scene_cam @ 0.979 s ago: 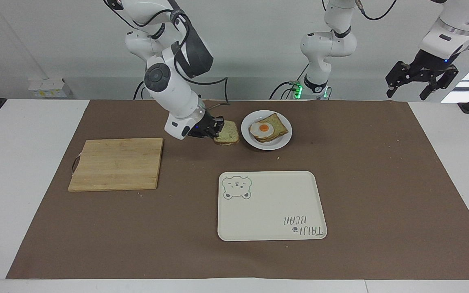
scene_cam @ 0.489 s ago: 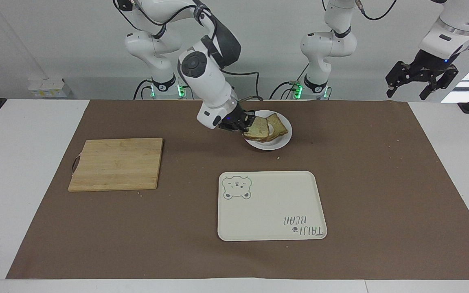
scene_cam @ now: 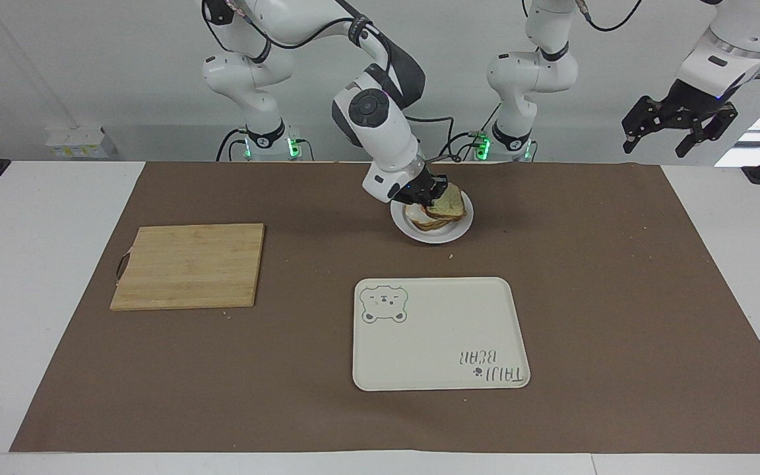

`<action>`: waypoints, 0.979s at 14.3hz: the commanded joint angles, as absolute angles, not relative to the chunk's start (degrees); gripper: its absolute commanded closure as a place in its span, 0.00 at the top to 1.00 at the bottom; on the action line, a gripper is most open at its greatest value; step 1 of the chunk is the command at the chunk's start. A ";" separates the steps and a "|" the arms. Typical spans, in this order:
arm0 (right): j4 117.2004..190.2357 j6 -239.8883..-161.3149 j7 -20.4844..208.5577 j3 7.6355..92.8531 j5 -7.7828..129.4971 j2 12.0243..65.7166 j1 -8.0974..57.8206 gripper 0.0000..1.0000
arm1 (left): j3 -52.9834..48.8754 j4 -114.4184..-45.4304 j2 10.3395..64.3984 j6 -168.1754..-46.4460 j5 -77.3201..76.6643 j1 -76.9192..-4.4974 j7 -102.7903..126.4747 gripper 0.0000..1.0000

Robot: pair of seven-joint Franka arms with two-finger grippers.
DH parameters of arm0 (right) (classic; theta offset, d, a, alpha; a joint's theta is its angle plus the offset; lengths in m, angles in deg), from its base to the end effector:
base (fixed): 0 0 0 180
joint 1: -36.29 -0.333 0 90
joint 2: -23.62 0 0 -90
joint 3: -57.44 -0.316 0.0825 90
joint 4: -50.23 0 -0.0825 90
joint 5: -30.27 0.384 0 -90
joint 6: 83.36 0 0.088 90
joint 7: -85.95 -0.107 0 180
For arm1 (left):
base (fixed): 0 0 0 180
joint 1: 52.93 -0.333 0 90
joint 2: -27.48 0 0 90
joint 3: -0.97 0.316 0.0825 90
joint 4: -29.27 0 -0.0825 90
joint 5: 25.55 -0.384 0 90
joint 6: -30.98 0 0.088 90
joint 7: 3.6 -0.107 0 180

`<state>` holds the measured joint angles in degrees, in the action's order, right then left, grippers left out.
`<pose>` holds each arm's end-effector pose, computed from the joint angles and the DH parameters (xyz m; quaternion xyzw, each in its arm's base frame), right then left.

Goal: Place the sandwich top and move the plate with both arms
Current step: 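Carry the toast with the right gripper over the egg on the plate, then lower the toast onto the egg and open the right gripper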

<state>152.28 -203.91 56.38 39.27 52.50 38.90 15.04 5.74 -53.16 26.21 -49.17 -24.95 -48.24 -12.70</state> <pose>0.4892 0.4071 0.4236 -0.9772 0.0148 0.0929 0.1901 0.5284 0.0001 0.6827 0.9968 -0.0795 -0.0083 0.0068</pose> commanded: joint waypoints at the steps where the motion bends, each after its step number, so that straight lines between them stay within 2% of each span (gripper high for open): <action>1: 154.81 -207.44 56.24 39.25 53.82 39.26 14.05 0.00 | 5.28 -55.01 24.50 -48.73 -25.46 -49.15 -12.39 1.00; 9: 159.04 -213.42 58.00 39.34 53.03 41.81 13.17 0.00 | 5.19 -55.10 24.50 -48.56 -25.46 -49.06 -12.13 1.00; 14: 159.82 -213.52 58.97 39.34 53.03 42.51 13.26 0.00 | 5.11 -54.93 24.58 -48.64 -25.46 -48.79 -12.13 1.00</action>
<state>158.73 -212.54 57.22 39.50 52.50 42.26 13.22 5.73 -53.50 26.06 -48.94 -24.95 -48.25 -12.62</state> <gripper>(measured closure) 0.890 0.000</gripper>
